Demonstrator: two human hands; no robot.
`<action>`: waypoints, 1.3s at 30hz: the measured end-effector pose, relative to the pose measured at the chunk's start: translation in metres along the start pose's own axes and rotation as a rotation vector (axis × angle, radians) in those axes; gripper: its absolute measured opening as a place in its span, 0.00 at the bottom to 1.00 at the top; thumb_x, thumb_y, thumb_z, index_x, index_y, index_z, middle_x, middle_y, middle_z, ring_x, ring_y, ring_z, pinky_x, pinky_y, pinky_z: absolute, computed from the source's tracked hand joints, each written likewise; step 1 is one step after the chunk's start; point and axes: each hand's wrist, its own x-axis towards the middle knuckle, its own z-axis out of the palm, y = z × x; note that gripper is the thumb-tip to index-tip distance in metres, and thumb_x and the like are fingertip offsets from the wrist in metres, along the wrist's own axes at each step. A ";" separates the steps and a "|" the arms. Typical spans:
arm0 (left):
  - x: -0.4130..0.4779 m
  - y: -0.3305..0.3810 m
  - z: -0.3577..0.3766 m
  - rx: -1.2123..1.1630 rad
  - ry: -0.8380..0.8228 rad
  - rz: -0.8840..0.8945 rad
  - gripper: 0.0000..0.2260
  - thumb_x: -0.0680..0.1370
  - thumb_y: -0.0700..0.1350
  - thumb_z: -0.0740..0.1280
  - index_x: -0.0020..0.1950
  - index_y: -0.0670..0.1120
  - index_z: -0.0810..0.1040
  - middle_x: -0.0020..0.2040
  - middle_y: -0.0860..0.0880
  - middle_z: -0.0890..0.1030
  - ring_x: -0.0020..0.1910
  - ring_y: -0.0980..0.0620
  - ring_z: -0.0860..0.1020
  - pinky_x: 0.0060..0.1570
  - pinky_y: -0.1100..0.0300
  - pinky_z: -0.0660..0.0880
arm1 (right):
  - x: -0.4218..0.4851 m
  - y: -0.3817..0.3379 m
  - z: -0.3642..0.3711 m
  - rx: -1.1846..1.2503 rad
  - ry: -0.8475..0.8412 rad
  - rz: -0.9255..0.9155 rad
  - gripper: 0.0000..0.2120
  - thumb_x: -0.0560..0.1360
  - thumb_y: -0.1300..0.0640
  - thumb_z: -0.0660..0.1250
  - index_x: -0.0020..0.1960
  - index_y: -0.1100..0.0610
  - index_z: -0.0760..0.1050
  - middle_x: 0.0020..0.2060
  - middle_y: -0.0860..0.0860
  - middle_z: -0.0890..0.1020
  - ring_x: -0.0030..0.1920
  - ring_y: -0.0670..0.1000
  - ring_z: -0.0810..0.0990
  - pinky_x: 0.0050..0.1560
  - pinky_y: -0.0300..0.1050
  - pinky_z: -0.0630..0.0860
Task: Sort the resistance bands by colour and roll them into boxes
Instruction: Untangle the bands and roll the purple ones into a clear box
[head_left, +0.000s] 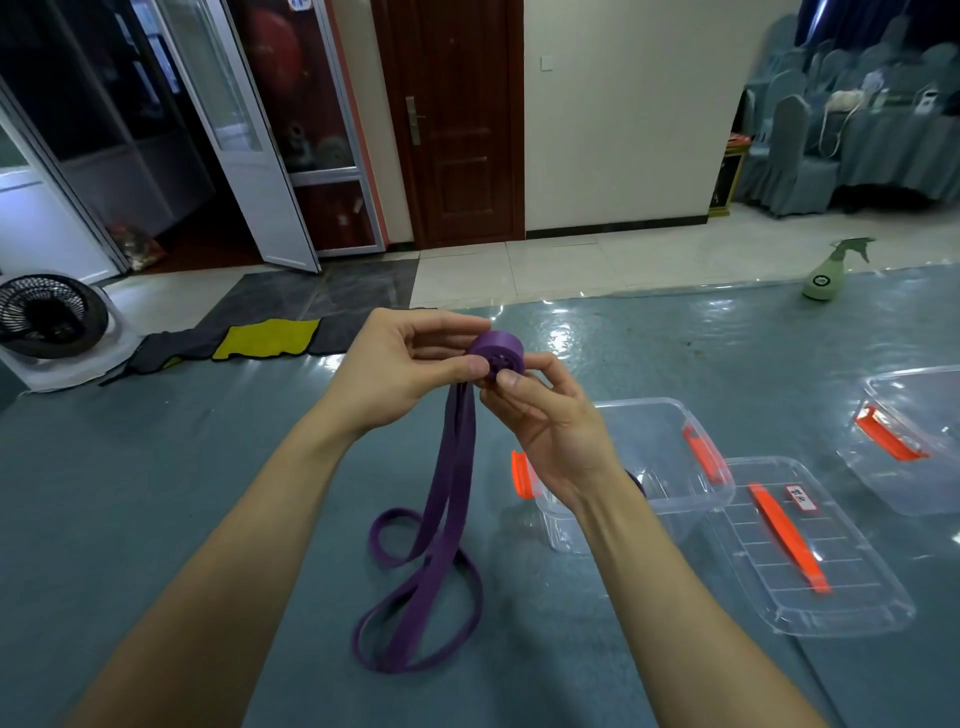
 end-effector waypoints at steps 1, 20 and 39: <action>0.000 0.002 -0.001 0.011 -0.012 -0.017 0.20 0.69 0.48 0.83 0.61 0.54 0.88 0.55 0.53 0.90 0.57 0.52 0.89 0.60 0.59 0.84 | -0.002 0.001 -0.002 -0.023 0.003 -0.021 0.11 0.73 0.70 0.76 0.49 0.58 0.80 0.47 0.59 0.87 0.49 0.56 0.88 0.56 0.47 0.84; -0.013 0.058 0.024 0.793 -0.238 0.145 0.25 0.73 0.44 0.83 0.55 0.59 0.68 0.49 0.55 0.89 0.49 0.60 0.85 0.51 0.64 0.81 | -0.035 -0.059 -0.004 -1.446 -0.103 -0.319 0.12 0.72 0.54 0.84 0.53 0.55 0.88 0.44 0.49 0.83 0.44 0.49 0.84 0.51 0.53 0.83; -0.022 0.074 0.109 -0.072 0.099 0.064 0.18 0.71 0.45 0.84 0.60 0.53 0.89 0.53 0.49 0.91 0.55 0.48 0.90 0.58 0.54 0.86 | -0.070 -0.103 -0.033 -0.375 -0.028 -0.270 0.12 0.75 0.57 0.81 0.58 0.57 0.89 0.48 0.58 0.89 0.47 0.54 0.88 0.53 0.45 0.84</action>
